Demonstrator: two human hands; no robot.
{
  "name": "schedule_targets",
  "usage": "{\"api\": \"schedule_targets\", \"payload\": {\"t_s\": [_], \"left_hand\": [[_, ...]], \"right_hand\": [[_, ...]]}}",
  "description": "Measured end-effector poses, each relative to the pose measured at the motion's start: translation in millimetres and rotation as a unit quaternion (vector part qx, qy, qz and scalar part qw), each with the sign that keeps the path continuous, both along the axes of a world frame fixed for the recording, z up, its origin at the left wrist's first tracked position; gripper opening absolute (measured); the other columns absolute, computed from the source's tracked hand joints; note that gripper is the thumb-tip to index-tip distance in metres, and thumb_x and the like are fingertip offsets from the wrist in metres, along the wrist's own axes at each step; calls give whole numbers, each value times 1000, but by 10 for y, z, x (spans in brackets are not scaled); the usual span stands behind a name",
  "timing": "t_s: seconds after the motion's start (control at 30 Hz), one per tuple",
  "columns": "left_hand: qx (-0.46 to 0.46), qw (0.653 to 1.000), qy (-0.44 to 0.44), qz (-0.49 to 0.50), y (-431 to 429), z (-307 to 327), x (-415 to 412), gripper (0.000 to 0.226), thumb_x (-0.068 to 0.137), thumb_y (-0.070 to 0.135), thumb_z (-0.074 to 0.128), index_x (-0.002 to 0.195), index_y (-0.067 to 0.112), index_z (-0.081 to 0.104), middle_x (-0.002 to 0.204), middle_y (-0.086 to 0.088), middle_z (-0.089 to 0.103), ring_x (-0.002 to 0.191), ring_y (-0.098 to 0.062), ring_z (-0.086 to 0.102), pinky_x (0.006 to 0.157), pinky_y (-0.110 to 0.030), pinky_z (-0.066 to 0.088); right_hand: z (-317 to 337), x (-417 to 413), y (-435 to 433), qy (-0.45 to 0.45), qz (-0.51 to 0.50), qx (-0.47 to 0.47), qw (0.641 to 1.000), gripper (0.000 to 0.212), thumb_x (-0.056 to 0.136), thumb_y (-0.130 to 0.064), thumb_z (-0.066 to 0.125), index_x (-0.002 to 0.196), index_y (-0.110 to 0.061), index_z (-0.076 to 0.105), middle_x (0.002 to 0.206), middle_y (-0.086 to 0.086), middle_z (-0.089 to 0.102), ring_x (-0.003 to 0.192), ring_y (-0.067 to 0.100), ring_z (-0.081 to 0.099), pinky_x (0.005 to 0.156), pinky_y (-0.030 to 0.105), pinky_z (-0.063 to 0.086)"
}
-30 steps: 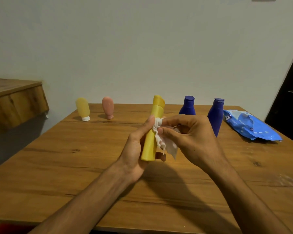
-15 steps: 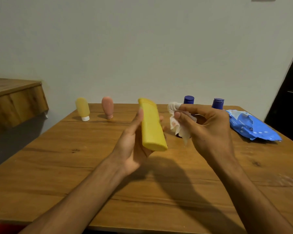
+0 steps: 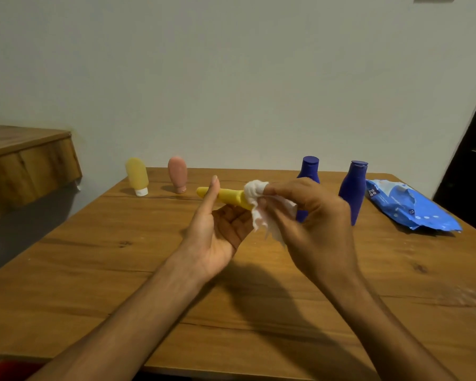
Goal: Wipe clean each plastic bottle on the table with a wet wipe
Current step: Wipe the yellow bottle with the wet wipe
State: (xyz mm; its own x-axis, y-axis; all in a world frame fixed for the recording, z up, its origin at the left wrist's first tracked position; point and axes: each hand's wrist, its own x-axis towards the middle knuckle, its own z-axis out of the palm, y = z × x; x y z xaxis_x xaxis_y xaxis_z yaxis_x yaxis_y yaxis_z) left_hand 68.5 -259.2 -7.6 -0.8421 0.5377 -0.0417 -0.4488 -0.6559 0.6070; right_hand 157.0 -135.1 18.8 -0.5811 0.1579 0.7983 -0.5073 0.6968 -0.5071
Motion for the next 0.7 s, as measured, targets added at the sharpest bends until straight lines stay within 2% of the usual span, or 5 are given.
{"api": "schedule_targets", "payload": {"t_s": [0.17,0.27,0.43,0.53,0.7], "left_hand": [[8,999,29,-14,20,6,49,46,96,48,52,98,3,62,76,-13,70,67,-22,71,58,-31,58],[28,999,22,9,19,10,54,45,96,45,53,99,1,63,81,-15,70,71,-22,71,61,-31,58],[35,999,16,-13,22,0,107,43,96,46,54,95,4,64,78,-10,68,71,-20,70,61,-30,58],[35,999,26,2,12,-1,80,44,96,45,54,104,3,62,84,-13,69,76,-22,71,66,-33,59],[33,999,27,-8,7,10,99,45,96,47,53,99,4,63,80,-10,68,73,-20,70,63,-31,58]], "right_hand": [[-79,-16,-73,51,-41,104,992,21,78,-14,71,98,-10,69,94,0,65,83,2,58,69,10,50],[-85,-25,-56,61,-65,101,991,22,79,-22,65,96,-9,69,92,2,65,80,1,56,67,7,48],[-105,-29,-149,84,-49,136,986,24,83,-23,59,93,-4,69,89,8,65,77,13,62,61,16,52],[-102,-24,-96,78,-65,119,988,23,81,-21,62,93,-4,69,88,7,64,75,13,62,59,16,51],[-127,-23,-159,102,-50,145,983,24,83,-22,59,93,-3,69,88,10,64,77,16,62,58,23,54]]}}
